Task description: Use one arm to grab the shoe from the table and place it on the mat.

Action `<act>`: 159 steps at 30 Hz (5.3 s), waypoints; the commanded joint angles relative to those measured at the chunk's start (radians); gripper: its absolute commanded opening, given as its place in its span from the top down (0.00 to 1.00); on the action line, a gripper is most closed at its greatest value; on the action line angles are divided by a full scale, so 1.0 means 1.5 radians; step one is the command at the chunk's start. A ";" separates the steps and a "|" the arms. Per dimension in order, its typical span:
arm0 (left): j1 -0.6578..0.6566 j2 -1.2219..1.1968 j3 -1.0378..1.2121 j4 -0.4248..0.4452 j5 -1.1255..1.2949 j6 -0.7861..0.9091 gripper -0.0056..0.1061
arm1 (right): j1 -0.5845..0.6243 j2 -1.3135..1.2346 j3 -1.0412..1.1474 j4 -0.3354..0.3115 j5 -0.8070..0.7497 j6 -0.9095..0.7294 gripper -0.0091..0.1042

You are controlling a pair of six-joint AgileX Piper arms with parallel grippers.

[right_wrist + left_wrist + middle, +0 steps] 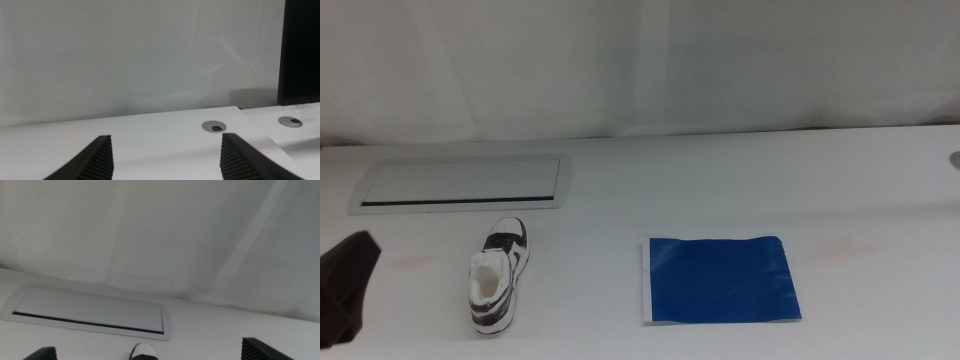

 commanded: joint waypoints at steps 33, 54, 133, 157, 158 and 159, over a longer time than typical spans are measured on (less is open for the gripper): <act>-0.176 0.642 -0.314 0.228 0.165 -0.212 0.16 | -0.003 -0.018 0.027 -0.005 0.001 -0.003 0.38; -0.242 0.882 -0.342 0.369 0.127 -0.466 0.16 | -0.003 -0.018 0.027 -0.005 0.001 -0.003 0.38; -0.413 0.785 -0.467 0.341 0.234 -0.988 0.98 | -0.003 -0.018 0.027 -0.005 0.001 -0.003 0.38; -0.658 1.105 -0.887 0.431 0.476 -1.488 0.98 | -0.003 -0.018 0.027 -0.005 0.001 -0.003 0.38; -0.658 1.118 -0.897 0.423 0.476 -1.488 0.98 | -0.003 -0.018 0.027 -0.005 0.001 -0.003 0.38; -0.658 1.128 -0.905 0.416 0.476 -1.488 0.98 | -0.003 -0.018 0.027 -0.005 0.001 -0.003 0.38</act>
